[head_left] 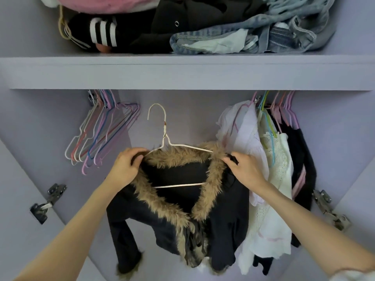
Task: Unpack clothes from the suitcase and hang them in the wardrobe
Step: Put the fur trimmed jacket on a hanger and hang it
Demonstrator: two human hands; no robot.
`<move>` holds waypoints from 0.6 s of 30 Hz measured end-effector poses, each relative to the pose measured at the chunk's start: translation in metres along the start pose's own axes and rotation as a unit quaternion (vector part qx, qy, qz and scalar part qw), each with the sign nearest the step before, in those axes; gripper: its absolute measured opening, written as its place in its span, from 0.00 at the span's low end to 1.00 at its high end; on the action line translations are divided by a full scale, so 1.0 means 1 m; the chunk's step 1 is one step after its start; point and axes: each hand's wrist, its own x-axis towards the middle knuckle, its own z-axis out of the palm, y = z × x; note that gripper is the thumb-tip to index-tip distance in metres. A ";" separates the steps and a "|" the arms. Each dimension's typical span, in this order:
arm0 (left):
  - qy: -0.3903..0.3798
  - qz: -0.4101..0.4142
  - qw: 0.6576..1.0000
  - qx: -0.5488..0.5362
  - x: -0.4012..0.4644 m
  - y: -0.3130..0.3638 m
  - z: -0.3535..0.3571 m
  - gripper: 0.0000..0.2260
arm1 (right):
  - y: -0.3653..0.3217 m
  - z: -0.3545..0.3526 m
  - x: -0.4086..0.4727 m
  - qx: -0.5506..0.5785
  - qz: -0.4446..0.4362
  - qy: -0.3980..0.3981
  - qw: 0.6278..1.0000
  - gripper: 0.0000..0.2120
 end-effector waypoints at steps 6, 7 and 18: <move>0.194 0.214 0.947 0.143 0.012 0.048 -0.011 0.15 | 0.008 -0.012 0.005 -0.011 0.126 0.089 0.988 0.20; 0.221 0.244 0.931 0.160 0.013 0.059 -0.010 0.15 | 0.009 -0.012 0.006 -0.008 0.153 0.103 0.983 0.20; 0.274 0.248 0.893 0.259 0.068 0.112 0.000 0.29 | -0.001 -0.043 0.052 0.098 0.331 0.201 0.917 0.25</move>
